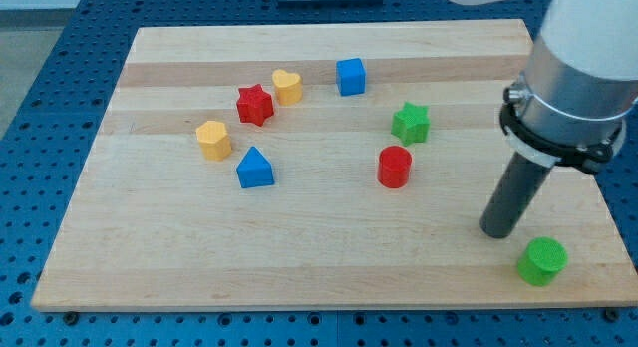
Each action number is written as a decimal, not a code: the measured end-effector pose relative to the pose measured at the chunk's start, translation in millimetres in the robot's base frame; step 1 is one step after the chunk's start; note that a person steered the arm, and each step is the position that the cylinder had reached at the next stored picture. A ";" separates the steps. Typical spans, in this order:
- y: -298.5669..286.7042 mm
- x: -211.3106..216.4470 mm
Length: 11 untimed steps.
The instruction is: Slightly push the red circle below to the green star
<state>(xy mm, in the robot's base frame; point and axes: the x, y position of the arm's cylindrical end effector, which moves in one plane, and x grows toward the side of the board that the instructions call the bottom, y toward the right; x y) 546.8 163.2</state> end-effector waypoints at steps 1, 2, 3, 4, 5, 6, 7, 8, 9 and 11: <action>-26.8 -0.4; -57.8 -2.2; -88.5 -11.6; -110.1 -24.4; -127.6 -37.5; -136.0 -54.1; -137.2 -77.1; -136.5 -86.9; -131.2 -88.5; -121.6 -85.7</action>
